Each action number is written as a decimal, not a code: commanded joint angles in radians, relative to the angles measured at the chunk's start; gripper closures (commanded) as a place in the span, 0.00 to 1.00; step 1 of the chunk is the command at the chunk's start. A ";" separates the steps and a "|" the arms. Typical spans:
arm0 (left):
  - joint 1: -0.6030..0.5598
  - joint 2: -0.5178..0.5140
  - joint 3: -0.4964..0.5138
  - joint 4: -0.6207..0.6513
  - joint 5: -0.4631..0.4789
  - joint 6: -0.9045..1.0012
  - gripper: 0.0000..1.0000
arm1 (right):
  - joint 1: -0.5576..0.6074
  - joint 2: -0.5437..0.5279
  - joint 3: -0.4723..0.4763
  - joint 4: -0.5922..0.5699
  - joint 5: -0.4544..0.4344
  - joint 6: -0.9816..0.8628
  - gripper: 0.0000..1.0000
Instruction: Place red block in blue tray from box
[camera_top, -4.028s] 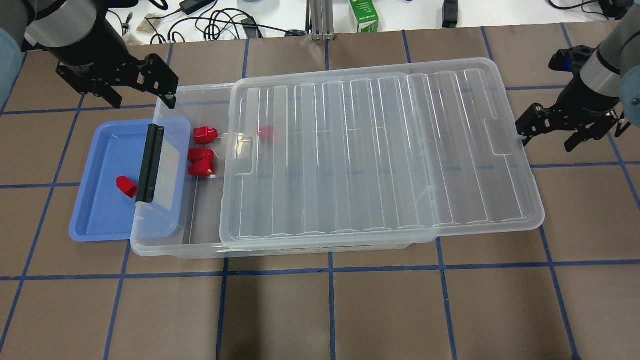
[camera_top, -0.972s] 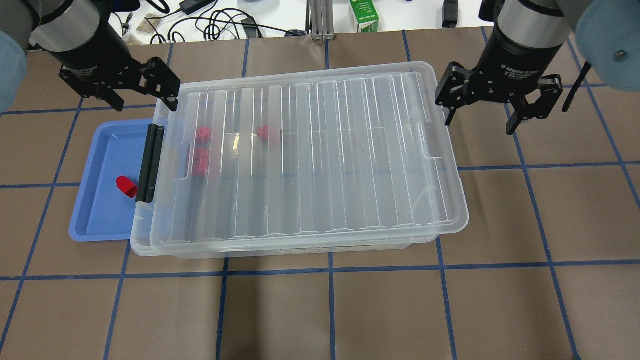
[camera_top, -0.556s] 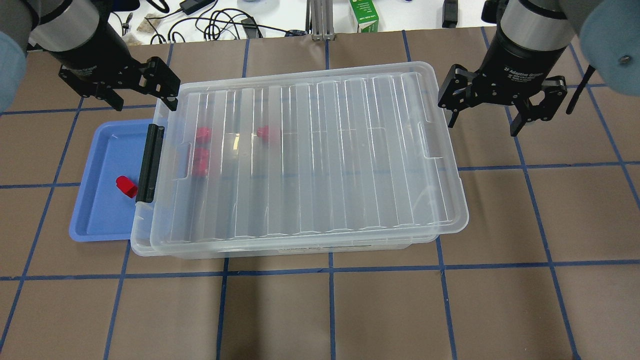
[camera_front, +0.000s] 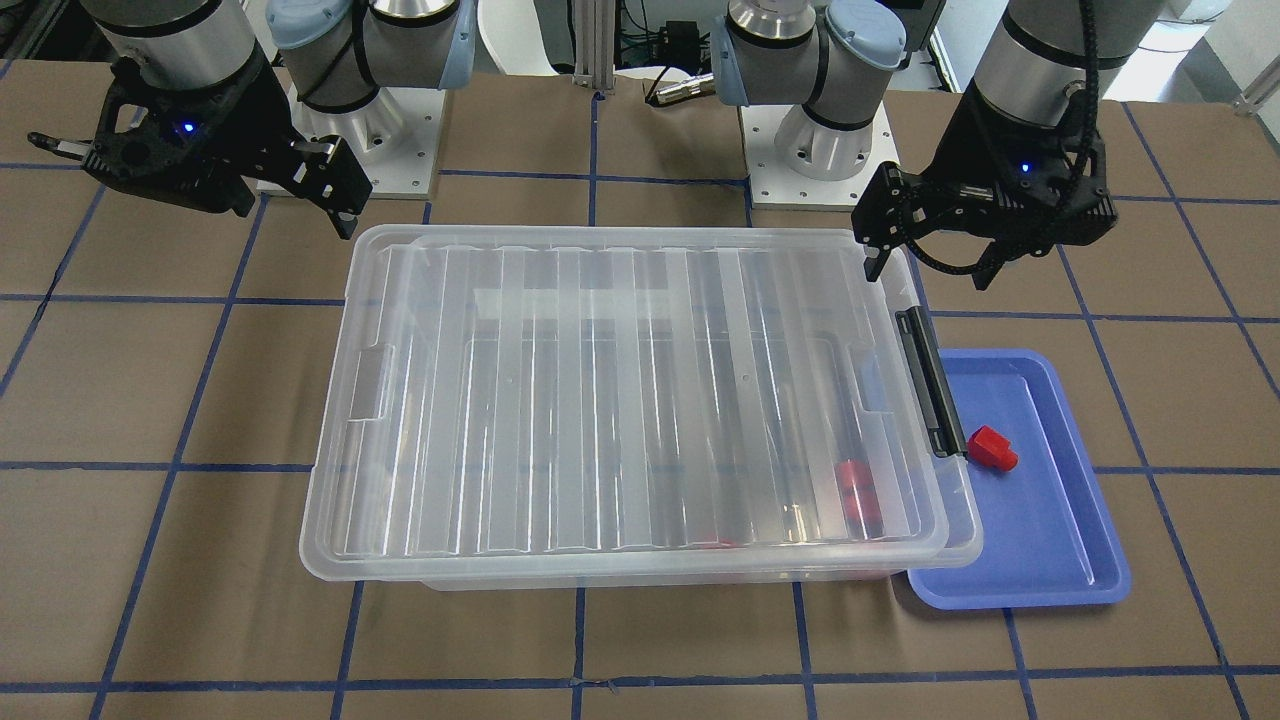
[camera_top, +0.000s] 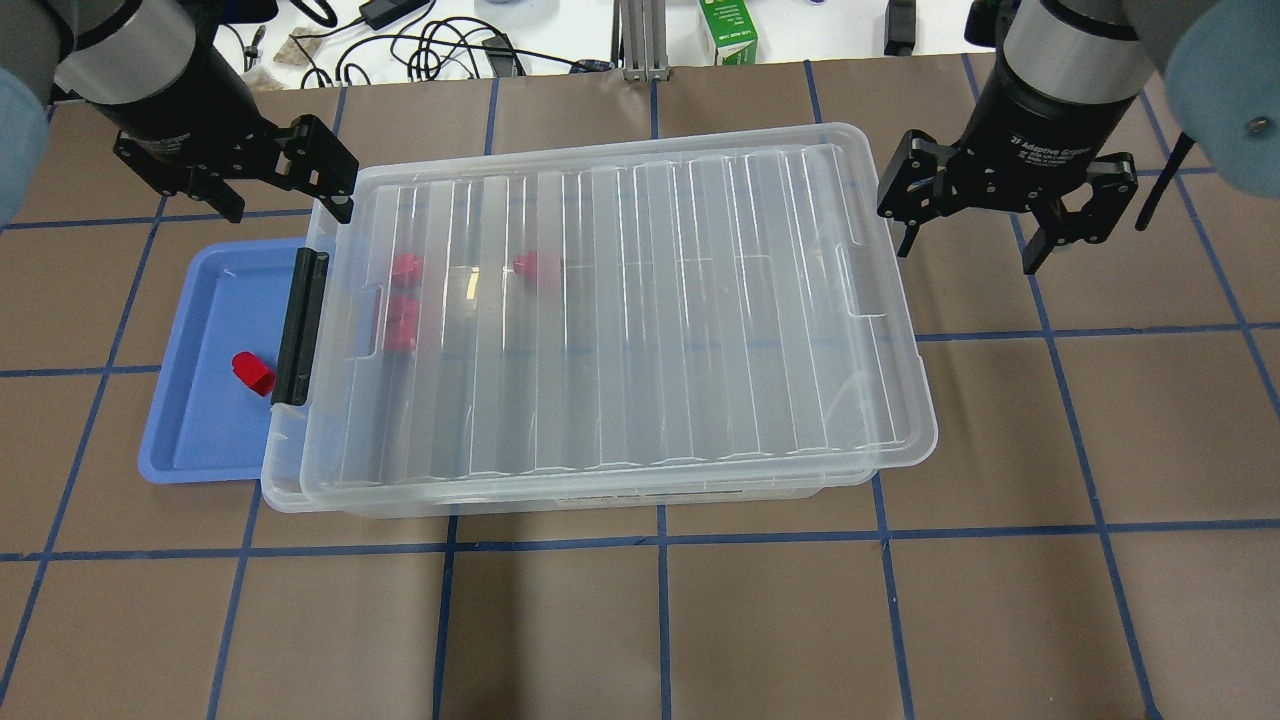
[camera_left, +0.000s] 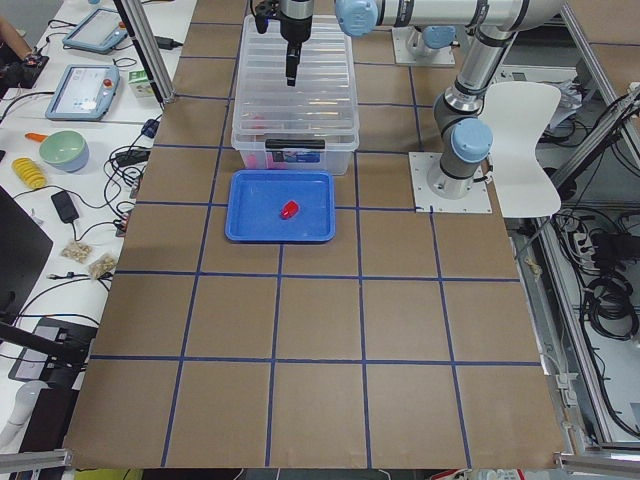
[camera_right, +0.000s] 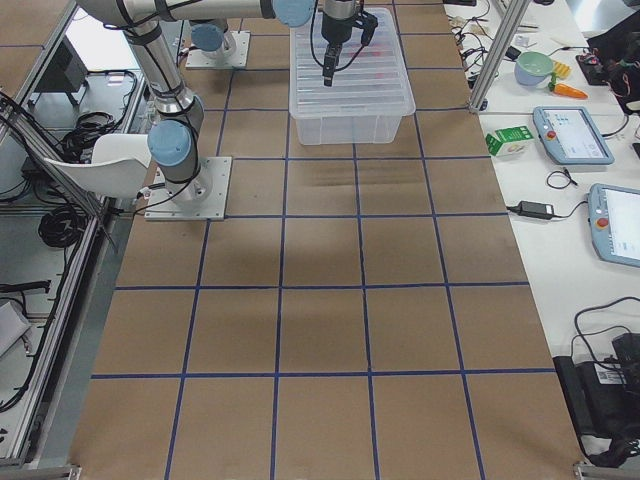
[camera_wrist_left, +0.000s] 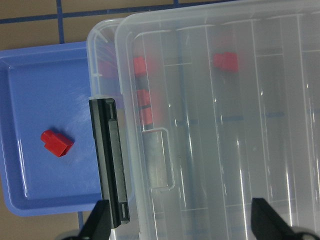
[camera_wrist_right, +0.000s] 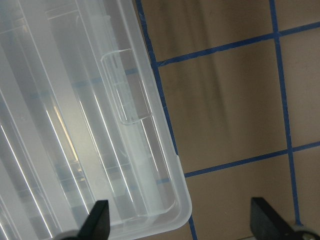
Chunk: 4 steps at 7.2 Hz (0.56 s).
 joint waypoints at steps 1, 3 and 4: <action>0.000 -0.005 0.020 -0.044 0.010 -0.013 0.00 | 0.000 -0.002 0.000 -0.002 -0.001 -0.001 0.00; -0.003 -0.013 0.028 -0.046 0.004 -0.059 0.00 | 0.000 -0.001 0.000 -0.002 -0.001 0.001 0.00; -0.002 -0.011 0.025 -0.046 0.006 -0.056 0.00 | 0.000 -0.001 0.002 -0.002 -0.001 0.001 0.00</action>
